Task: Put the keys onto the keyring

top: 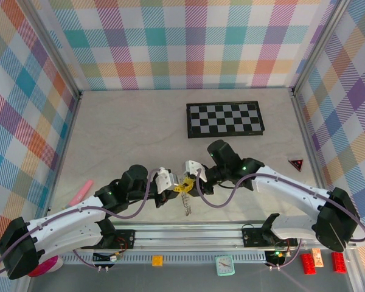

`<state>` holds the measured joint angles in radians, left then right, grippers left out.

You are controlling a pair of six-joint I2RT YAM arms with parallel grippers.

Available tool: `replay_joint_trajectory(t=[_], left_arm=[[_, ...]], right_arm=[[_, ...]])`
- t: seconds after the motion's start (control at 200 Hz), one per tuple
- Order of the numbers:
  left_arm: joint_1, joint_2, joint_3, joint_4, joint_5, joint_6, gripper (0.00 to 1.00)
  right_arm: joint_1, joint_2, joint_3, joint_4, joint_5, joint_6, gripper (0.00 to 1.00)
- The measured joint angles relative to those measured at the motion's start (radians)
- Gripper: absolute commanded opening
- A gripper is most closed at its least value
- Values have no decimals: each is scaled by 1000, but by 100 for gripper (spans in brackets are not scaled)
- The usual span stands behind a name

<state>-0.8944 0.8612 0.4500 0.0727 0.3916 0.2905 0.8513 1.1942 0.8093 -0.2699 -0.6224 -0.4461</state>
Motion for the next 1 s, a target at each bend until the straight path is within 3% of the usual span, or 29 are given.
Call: replay_joint_trajectory(t=[0.18, 0.345, 0.475, 0.63, 0.78, 1.0], left_arm=[[0, 0, 0, -1, -29, 19, 0], [0, -2, 0, -19, -56, 45, 0], [0, -6, 0, -21, -73, 64, 0], [0, -8, 0, -23, -92, 69, 0], [0, -8, 10, -53, -124, 68, 0], [0, -18, 34, -123, -216, 42, 0]], right_arm=[[0, -156, -121, 111, 187, 201, 45], [0, -219, -137, 96, 433, 488, 42], [0, -222, -140, 38, 544, 682, 42], [0, -188, -142, -48, 593, 846, 41], [-1, -49, -116, -146, 597, 911, 40], [0, 157, -1, -247, 593, 948, 48]])
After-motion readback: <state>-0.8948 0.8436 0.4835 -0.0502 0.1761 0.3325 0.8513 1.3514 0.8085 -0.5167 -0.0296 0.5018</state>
